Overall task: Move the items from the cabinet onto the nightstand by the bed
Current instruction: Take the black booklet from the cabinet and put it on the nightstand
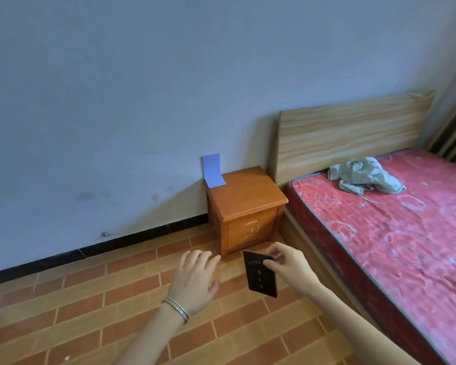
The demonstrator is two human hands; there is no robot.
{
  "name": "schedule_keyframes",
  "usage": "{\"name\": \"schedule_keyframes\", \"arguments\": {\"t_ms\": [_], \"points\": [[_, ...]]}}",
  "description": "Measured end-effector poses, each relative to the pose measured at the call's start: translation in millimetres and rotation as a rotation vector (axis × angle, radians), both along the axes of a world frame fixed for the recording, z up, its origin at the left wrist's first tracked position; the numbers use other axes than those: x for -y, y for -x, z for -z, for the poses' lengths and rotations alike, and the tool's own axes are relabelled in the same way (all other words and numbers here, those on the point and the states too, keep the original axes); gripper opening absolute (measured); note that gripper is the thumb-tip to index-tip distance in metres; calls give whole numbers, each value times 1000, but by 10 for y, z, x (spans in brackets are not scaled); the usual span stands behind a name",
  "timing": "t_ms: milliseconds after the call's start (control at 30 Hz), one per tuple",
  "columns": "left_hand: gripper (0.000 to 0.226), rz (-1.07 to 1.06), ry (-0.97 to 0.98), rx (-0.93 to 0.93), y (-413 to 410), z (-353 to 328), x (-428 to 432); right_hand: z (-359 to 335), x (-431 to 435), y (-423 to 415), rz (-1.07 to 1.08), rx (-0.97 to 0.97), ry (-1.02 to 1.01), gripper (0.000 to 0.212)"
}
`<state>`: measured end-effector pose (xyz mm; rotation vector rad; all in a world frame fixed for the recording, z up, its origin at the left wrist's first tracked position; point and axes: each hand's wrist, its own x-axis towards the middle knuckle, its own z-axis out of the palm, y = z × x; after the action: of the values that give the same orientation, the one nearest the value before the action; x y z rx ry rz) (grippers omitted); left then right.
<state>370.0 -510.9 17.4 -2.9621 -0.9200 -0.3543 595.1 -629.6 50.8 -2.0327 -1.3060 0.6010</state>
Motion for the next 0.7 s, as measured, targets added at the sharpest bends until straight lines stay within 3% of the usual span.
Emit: {"name": "schedule_keyframes", "arguments": {"t_ms": [200,467,700], "points": [[48,-59,-29,41,-851,-182,-532,-177,-746,-893,-41,-64,-73,7],[52,-111,79,-18,-1403,154,-1177,192,-1575,-1475,-100,-98,12,6],[54,-145,127,-8,-1964,287,-2381,269,-2703,-2045,-107,-53,76,8]]}}
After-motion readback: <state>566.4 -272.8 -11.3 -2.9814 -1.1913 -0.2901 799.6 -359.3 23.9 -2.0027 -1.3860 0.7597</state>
